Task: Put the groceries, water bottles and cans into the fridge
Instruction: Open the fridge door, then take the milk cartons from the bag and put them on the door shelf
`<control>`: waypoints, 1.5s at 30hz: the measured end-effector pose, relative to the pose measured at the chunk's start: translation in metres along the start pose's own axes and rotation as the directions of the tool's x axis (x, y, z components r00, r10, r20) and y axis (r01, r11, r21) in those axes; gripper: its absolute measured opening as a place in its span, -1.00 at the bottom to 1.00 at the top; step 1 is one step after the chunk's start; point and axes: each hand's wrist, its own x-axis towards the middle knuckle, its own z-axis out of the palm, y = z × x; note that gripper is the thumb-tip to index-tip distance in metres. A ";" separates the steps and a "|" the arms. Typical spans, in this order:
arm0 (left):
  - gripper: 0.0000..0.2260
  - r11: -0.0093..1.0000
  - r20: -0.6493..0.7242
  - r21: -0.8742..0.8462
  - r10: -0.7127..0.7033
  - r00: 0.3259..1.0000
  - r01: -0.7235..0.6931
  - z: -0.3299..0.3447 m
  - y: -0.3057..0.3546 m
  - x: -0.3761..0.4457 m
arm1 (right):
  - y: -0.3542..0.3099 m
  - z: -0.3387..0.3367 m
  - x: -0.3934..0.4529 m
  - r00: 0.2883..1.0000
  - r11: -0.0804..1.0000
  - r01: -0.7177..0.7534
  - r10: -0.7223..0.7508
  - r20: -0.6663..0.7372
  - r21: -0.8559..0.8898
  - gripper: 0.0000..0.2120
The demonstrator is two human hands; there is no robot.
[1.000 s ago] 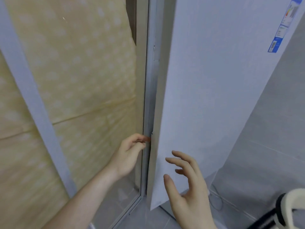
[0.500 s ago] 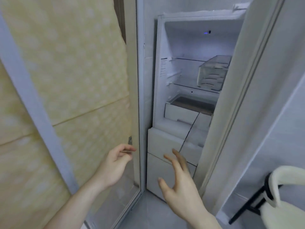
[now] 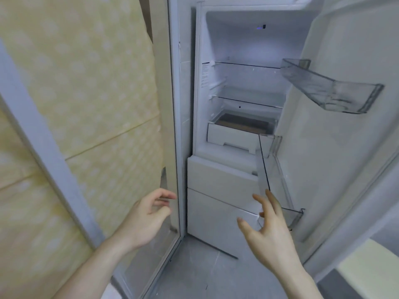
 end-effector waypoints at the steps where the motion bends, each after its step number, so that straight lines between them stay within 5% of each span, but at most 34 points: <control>1: -0.71 1.000 0.008 0.007 0.005 1.000 -0.005 -0.003 -0.002 -0.003 | -0.001 -0.001 -0.002 1.000 1.000 -0.018 0.018 -0.003 -0.006 -0.40; 4: -0.71 1.000 0.011 0.005 0.015 1.000 -0.015 -0.011 -0.011 -0.012 | -0.010 0.004 -0.011 0.998 0.998 -0.043 0.042 0.035 0.034 -0.45; 11: -0.74 0.999 -0.080 0.032 -0.030 0.996 0.032 -0.036 -0.042 -0.042 | -0.047 0.046 -0.011 0.916 0.978 0.201 -0.206 0.344 0.048 -0.54; 14: -0.69 0.992 -0.153 0.068 -0.093 0.984 0.104 -0.058 -0.060 -0.063 | -0.072 0.079 0.009 0.762 0.934 0.352 -0.323 0.561 0.061 -0.53; 16: -0.67 0.975 -0.249 0.070 -0.189 0.950 0.212 -0.075 -0.076 -0.079 | -0.095 0.113 0.025 0.592 0.890 0.448 -0.365 0.719 0.083 -0.51; 19: -0.67 0.943 -0.332 0.141 -0.241 0.912 0.300 -0.090 -0.092 -0.102 | -0.121 0.154 0.040 0.416 0.818 0.557 -0.422 0.806 0.140 -0.47; 23: -0.67 0.837 -0.525 0.176 -0.365 0.768 0.518 -0.095 -0.105 -0.144 | -0.155 0.214 0.050 0.105 0.690 0.668 -0.459 0.882 0.280 -0.43; 27: -0.61 0.677 -0.680 0.094 -0.492 0.543 0.730 -0.084 -0.101 -0.188 | -0.187 0.260 0.030 -0.200 0.524 0.714 -0.484 0.852 0.465 -0.42; 34: -0.48 0.455 -0.850 -0.094 -0.500 0.166 0.885 -0.032 -0.069 -0.295 | -0.241 0.280 -0.067 -0.597 0.309 0.639 -0.380 0.707 0.705 -0.45; 40: -0.47 0.316 -0.881 -0.303 -0.453 -0.137 0.899 0.022 -0.029 -0.406 | -0.262 0.252 -0.182 -0.768 0.168 0.499 -0.368 0.524 0.850 -0.45; 45: -0.45 0.241 -0.859 -0.404 -0.431 -0.275 0.882 0.061 -0.013 -0.477 | -0.257 0.230 -0.263 -0.842 0.111 0.415 -0.328 0.428 0.903 -0.46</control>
